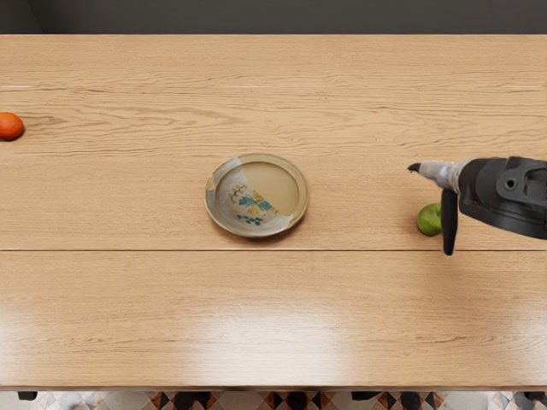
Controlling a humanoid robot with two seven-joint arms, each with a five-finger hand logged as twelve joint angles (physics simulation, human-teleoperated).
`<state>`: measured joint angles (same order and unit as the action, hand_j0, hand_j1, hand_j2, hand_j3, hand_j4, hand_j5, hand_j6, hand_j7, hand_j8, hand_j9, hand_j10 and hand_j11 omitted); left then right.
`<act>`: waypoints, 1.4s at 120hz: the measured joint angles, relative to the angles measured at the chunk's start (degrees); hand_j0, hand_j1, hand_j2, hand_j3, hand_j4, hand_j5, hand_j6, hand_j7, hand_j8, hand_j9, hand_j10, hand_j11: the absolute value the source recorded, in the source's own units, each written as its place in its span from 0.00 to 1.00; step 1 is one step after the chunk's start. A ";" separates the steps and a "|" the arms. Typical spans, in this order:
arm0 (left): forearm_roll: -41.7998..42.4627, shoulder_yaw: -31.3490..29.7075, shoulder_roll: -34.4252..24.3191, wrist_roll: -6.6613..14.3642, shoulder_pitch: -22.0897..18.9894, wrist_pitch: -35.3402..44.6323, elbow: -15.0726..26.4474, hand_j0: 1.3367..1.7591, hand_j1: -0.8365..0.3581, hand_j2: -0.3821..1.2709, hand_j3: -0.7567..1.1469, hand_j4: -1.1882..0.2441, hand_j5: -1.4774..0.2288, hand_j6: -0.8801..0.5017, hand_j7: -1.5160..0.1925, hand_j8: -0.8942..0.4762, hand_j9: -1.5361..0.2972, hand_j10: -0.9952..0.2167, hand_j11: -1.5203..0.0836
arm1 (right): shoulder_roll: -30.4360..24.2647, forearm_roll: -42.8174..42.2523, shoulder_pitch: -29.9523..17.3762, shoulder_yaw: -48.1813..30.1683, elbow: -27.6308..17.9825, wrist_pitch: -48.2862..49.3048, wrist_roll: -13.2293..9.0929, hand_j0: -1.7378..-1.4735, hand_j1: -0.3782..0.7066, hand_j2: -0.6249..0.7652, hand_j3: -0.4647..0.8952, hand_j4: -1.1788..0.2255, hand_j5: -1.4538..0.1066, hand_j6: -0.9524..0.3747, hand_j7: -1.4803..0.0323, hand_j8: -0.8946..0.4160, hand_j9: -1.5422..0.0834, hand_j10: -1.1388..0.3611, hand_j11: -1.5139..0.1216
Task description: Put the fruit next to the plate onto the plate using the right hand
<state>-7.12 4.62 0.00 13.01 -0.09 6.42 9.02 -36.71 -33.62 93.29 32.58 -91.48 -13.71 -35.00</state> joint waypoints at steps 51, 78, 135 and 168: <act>0.02 0.10 0.00 0.00 0.00 0.00 0.12 0.76 0.98 0.23 0.40 0.82 0.86 0.63 0.88 0.64 0.83 0.81 0.94 | 1.77 -7.34 -6.52 -0.15 1.77 -9.87 0.00 0.30 0.11 0.44 0.34 0.78 0.87 0.66 0.91 0.62 0.89 0.71 0.86; 0.04 0.13 0.00 0.00 0.00 0.00 0.12 0.76 0.98 0.23 0.40 0.82 0.86 0.63 0.88 0.64 0.83 0.81 0.94 | 3.17 -7.94 -7.81 -0.16 2.56 -10.79 0.00 0.30 0.20 0.43 0.34 0.73 0.80 0.60 0.85 0.56 0.82 0.66 0.80; 0.02 0.13 0.00 0.00 0.40 0.00 0.20 0.76 0.98 0.23 0.40 0.82 0.86 0.63 0.88 0.64 0.83 0.81 0.94 | 2.96 -8.00 -8.80 -0.13 2.73 -10.97 0.00 0.30 0.30 0.42 0.34 0.66 0.73 0.53 0.77 0.49 0.75 0.60 0.73; 0.03 0.13 0.00 -0.01 0.64 0.00 0.26 0.76 0.98 0.23 0.40 0.82 0.86 0.63 0.88 0.64 0.83 0.81 0.94 | 2.56 -8.02 -9.57 -0.15 3.63 -10.91 0.00 0.30 0.36 0.41 0.34 0.62 0.68 0.49 0.72 0.45 0.71 0.56 0.68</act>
<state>-7.09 4.75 0.00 13.00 0.56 6.42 9.28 -34.15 -41.64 83.72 32.44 -87.85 -24.62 -35.00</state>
